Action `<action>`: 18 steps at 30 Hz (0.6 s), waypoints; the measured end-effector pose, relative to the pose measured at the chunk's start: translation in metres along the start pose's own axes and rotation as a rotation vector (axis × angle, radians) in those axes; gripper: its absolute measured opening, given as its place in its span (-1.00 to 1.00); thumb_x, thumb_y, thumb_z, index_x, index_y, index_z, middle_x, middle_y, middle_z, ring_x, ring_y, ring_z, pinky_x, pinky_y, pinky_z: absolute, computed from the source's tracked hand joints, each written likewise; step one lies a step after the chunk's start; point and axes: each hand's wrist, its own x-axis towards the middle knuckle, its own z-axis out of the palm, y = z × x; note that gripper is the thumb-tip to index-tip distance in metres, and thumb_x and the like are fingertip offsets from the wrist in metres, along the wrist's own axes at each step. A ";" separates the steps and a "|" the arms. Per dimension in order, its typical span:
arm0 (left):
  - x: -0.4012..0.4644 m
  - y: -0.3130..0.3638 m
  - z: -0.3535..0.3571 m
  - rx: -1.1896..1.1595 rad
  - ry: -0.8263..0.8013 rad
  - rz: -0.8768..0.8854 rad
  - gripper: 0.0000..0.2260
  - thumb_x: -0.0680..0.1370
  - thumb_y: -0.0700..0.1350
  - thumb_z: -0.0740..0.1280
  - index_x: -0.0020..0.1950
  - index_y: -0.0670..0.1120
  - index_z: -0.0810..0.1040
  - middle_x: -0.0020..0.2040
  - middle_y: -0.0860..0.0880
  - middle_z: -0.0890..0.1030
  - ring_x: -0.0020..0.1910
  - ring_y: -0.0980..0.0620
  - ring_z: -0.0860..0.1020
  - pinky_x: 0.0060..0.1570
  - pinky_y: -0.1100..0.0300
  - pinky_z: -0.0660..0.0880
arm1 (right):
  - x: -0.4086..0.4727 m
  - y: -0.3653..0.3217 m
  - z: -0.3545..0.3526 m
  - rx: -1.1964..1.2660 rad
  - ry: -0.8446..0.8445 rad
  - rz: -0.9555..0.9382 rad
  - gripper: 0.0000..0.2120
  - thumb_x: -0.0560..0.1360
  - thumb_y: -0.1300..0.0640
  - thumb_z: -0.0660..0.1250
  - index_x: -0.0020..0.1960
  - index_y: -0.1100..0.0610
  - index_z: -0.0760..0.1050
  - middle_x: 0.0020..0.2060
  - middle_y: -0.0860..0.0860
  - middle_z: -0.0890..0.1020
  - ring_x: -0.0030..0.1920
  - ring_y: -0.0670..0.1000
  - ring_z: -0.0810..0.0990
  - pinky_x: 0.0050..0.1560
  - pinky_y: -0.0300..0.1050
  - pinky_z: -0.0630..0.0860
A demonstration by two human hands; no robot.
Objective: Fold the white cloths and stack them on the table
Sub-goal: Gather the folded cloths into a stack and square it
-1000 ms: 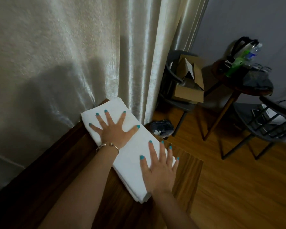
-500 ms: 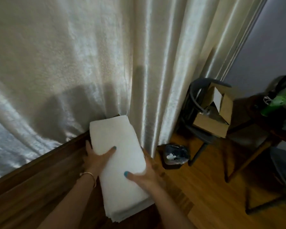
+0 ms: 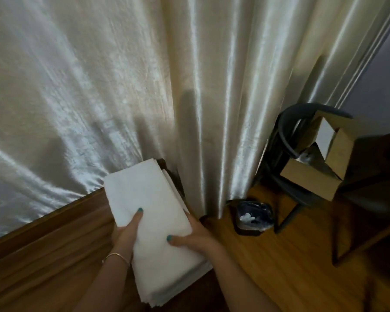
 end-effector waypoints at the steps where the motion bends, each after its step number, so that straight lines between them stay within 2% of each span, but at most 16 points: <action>1: -0.001 -0.001 0.002 -0.013 0.012 -0.013 -0.44 0.32 0.01 0.56 0.25 -0.16 0.53 0.14 -0.12 0.61 -0.05 -0.08 0.57 0.03 0.14 0.47 | 0.003 -0.004 -0.008 -0.030 -0.032 0.008 -0.09 0.06 -0.30 0.58 0.33 -0.39 0.25 0.30 -0.20 0.47 0.28 -0.05 0.46 0.36 0.03 0.40; 4: -0.001 0.002 0.008 -0.018 0.027 -0.033 -0.45 0.34 0.01 0.55 0.24 -0.19 0.52 0.11 -0.13 0.61 -0.06 -0.09 0.55 0.03 0.14 0.47 | 0.008 -0.014 -0.025 -0.061 -0.105 0.032 -0.09 0.22 -0.16 0.56 0.46 -0.21 0.20 0.32 -0.14 0.43 0.32 -0.01 0.41 0.38 -0.03 0.33; 9: 0.006 0.005 0.012 0.016 0.036 -0.021 -0.43 0.31 0.04 0.56 0.22 -0.18 0.54 0.16 -0.15 0.62 0.06 -0.15 0.59 0.17 0.03 0.50 | 0.014 -0.022 -0.035 -0.026 -0.192 0.015 -0.20 0.35 0.00 0.54 0.48 -0.07 0.22 0.34 -0.05 0.45 0.31 0.01 0.43 0.37 -0.03 0.35; 13: 0.007 0.004 0.013 0.046 0.008 0.008 -0.43 0.31 0.05 0.56 0.24 -0.17 0.54 0.14 -0.14 0.62 0.04 -0.14 0.60 0.14 0.04 0.51 | 0.013 -0.008 -0.032 0.032 -0.175 -0.009 -0.21 0.30 -0.01 0.55 0.44 -0.09 0.26 0.29 -0.07 0.49 0.28 0.01 0.47 0.36 0.03 0.38; 15: 0.007 0.005 0.015 0.072 0.005 0.005 -0.41 0.30 0.07 0.56 0.24 -0.15 0.54 0.15 -0.13 0.62 0.04 -0.13 0.59 0.13 0.06 0.50 | 0.011 -0.003 -0.032 0.055 -0.156 -0.011 -0.23 0.32 0.01 0.55 0.43 -0.12 0.26 0.24 -0.10 0.50 0.24 -0.02 0.48 0.34 -0.01 0.41; 18: 0.008 0.006 0.019 0.075 0.048 0.002 -0.41 0.32 0.08 0.55 0.25 -0.15 0.53 0.19 -0.15 0.60 0.10 -0.15 0.59 0.18 0.04 0.50 | 0.012 -0.009 -0.035 0.034 -0.172 0.007 -0.23 0.37 0.03 0.52 0.46 -0.11 0.22 0.27 -0.10 0.46 0.31 0.00 0.44 0.38 -0.03 0.35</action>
